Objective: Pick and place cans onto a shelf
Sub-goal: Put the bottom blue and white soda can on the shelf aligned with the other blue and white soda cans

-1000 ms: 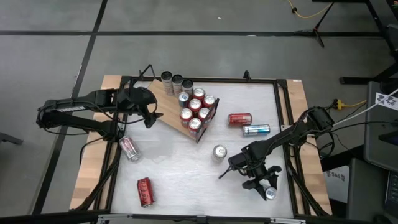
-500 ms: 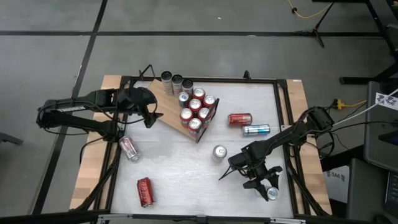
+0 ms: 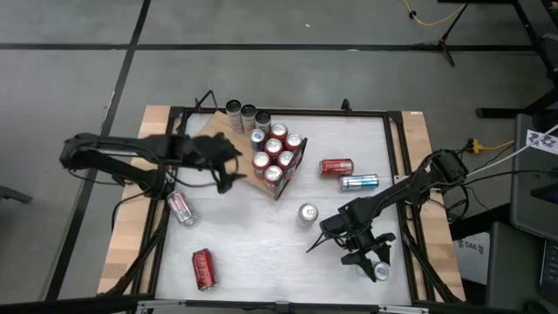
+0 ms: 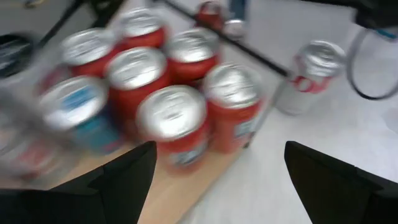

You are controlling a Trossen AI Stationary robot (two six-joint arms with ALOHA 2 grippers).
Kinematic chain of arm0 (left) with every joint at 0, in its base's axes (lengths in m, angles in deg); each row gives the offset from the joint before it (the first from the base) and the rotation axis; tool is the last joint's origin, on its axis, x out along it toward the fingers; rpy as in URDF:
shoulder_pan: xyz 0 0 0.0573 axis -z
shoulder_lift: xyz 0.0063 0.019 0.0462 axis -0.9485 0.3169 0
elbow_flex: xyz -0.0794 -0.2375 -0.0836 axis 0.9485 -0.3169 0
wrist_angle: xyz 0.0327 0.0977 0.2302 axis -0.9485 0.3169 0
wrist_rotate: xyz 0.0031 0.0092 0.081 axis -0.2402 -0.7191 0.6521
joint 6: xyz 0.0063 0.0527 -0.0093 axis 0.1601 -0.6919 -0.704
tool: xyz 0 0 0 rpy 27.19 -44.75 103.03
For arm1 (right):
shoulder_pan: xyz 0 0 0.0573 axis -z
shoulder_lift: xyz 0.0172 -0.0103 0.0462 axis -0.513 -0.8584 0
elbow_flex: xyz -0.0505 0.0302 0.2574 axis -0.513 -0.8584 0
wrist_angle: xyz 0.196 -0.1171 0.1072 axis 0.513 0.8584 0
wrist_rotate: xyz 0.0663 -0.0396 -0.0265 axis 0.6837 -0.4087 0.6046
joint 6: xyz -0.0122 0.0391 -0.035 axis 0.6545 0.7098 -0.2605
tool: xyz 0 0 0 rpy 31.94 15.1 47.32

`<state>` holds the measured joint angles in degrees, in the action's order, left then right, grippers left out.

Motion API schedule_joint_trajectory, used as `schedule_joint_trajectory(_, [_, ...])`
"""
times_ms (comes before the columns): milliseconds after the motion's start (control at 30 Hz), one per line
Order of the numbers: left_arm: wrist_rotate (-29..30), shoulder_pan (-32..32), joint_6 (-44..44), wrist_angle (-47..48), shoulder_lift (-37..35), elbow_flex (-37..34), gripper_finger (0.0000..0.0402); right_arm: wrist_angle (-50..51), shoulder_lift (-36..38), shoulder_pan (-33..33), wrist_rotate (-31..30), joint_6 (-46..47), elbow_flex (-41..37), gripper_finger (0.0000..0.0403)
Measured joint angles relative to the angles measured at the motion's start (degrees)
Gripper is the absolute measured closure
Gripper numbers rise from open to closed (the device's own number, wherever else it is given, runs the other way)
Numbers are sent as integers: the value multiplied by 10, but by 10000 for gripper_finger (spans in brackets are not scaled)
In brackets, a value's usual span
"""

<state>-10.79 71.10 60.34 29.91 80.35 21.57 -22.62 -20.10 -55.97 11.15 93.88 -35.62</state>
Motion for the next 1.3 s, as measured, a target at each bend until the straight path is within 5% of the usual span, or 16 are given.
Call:
schedule_joint_trajectory(567, [20, 181, -25, -237, 150, 0, 56, -31, 0, 40, 21, 17, 9, 161])
schedule_joint_trajectory(1300, [21, 209, -37, -334, 157, 0, 56, -25, 0, 189, 21, 19, 204, 161])
